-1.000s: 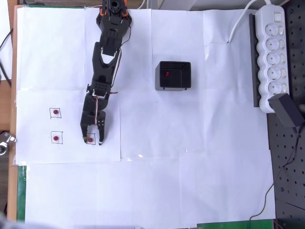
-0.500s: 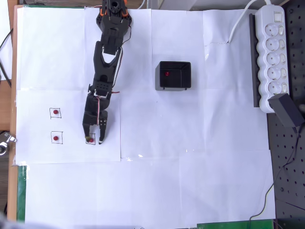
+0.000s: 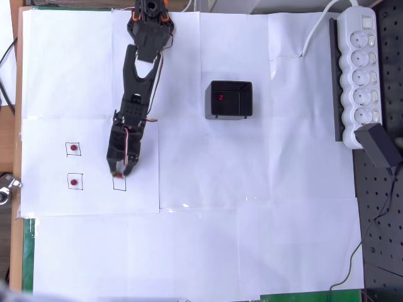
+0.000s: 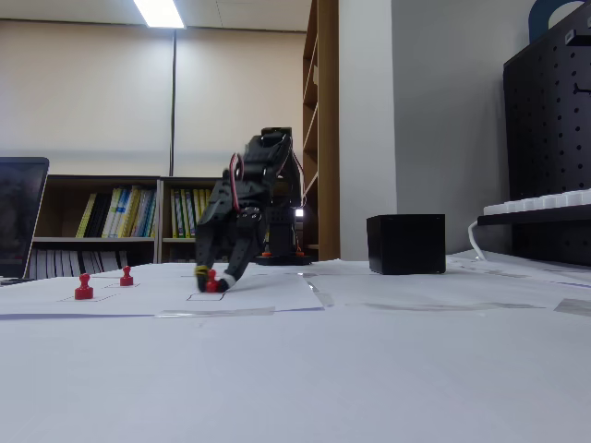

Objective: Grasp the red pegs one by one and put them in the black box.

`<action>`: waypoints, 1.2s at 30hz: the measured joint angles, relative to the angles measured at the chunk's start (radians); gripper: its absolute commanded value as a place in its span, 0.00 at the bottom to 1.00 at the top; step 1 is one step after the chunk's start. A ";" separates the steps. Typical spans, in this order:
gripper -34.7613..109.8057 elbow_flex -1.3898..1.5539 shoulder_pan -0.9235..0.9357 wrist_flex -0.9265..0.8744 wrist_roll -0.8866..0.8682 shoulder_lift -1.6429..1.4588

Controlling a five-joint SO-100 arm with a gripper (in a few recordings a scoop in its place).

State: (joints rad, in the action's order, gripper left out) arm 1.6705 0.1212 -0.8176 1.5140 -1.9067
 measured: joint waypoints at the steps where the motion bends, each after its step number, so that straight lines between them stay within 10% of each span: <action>1: 0.24 0.098 -0.054 -0.183 0.025 0.020; 8: 0.24 0.362 -0.529 -0.936 0.296 0.322; 20: 0.28 0.207 -0.916 -0.795 0.403 0.179; 36: 0.33 0.483 -0.701 -0.951 0.302 0.407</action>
State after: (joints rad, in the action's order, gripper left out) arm 2.1537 -0.5798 -1.7687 1.8162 -1.5002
